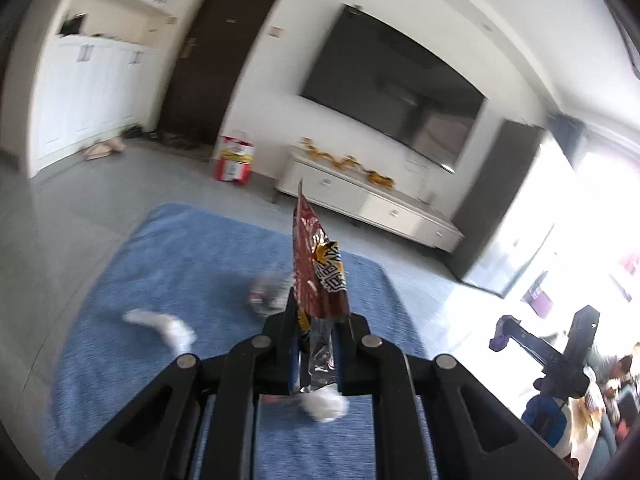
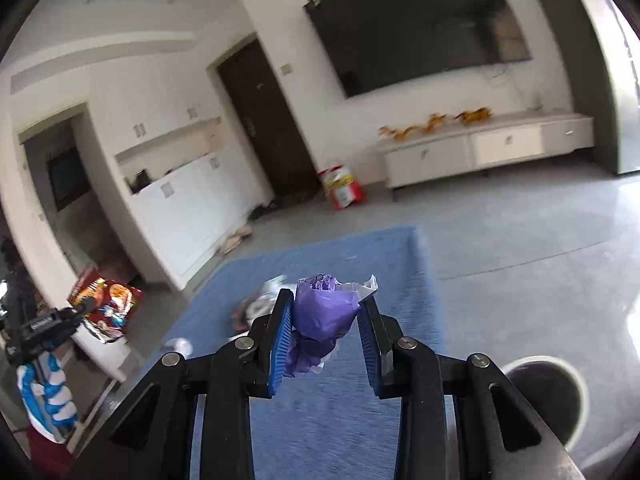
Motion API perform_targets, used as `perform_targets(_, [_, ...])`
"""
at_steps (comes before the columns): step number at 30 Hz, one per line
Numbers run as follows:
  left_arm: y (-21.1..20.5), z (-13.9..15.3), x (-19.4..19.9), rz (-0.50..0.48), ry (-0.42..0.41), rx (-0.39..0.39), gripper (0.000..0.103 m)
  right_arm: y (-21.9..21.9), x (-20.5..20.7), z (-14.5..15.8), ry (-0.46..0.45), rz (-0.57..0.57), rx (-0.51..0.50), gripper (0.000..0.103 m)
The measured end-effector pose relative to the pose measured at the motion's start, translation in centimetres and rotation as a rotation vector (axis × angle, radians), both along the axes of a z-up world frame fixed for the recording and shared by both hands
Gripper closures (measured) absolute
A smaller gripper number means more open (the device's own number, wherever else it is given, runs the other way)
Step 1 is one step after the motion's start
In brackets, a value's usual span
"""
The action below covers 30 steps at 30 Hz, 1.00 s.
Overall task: Collect trash
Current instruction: 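Carry the snack bag and purple wrapper to the bin and release them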
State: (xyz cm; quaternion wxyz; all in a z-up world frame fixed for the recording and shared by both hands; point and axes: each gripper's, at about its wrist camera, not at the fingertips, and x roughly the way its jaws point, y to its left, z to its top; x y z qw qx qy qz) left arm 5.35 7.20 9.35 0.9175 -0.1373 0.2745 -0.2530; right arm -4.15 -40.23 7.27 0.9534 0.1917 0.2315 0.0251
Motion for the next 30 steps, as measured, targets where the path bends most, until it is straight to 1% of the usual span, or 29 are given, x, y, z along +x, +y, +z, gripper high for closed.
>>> perform_targets(5, [-8.7,0.3,0.5,-0.166,0.010,0.042,0.091,-5.1,-2.9,-1.5,0.028,-0.139,-0.014,0.071])
perform_targets(10, [-19.5,-1.0,0.5,-0.341,0.042,0.117,0.091,-10.0,-5.3,-4.9,0.111,-0.263,-0.034,0.071])
perform_targets(14, [-28.5,-3.6,-0.4,-0.473,0.084,0.203,0.091,-13.1,-6.5,-7.6,0.174,-0.327,-0.002,0.071])
perform_targets(17, [-34.5,-6.2,-1.2,-0.544,0.117,0.274,0.091,-15.4,-6.7,-10.0,0.221,-0.361,0.028,0.071])
perform_targets(20, [-39.4,-8.8,-1.3,-0.590,0.148,0.340,0.091,-16.9,-6.6,-11.9,0.257,-0.376,0.050,0.070])
perform_targets(24, [-44.4,-12.0,-1.0,-0.610,0.190,0.390,0.091,-17.9,-5.2,-14.0,0.295,-0.387,0.062,0.070])
perform_targets(27, [-46.8,-14.0,-0.7,-0.620,0.225,0.410,0.091,-18.9,-4.3,-15.4,0.321,-0.390,0.066,0.070])
perform_targets(30, [-49.1,-15.7,-0.7,-0.619,0.241,0.435,0.090,-19.3,-3.2,-17.1,0.350,-0.385,0.072,0.068])
